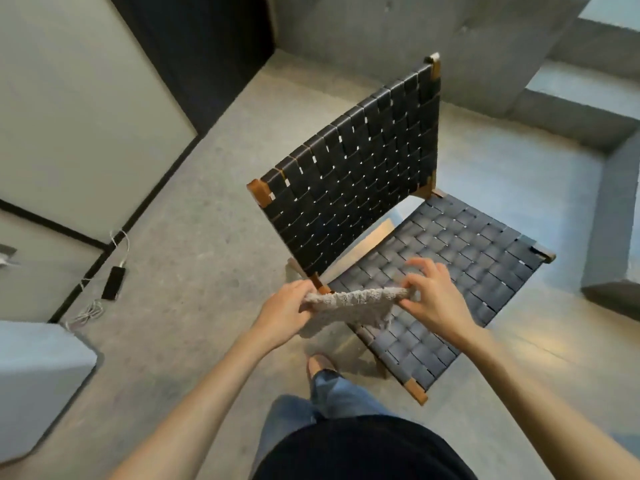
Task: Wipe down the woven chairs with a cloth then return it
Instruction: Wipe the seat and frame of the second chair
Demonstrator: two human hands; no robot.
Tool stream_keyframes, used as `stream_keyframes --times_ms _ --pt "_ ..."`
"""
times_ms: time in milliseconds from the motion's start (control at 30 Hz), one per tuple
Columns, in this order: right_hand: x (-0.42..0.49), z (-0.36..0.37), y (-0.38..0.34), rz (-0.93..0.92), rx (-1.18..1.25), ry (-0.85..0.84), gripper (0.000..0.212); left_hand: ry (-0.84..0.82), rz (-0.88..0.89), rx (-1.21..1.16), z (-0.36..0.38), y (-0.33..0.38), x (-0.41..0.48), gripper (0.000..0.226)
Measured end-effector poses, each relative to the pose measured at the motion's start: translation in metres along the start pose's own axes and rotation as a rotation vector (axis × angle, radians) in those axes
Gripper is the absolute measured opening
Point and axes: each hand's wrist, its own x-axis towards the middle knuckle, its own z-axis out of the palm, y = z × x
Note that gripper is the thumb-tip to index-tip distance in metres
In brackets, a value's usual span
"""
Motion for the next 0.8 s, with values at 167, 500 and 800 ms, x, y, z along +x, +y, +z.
stream_keyframes --times_ms 167,500,800 --pt "0.004 -0.001 0.011 0.194 -0.058 0.063 0.017 -0.112 0.137 0.068 -0.008 -0.010 0.069 0.025" --pt "-0.028 0.038 0.008 0.711 0.157 0.361 0.014 -0.289 0.590 0.194 0.011 -0.023 0.177 0.040" --pt "-0.051 0.168 -0.025 0.970 0.335 0.447 0.026 -0.420 0.658 0.164 0.074 -0.106 0.205 0.041"
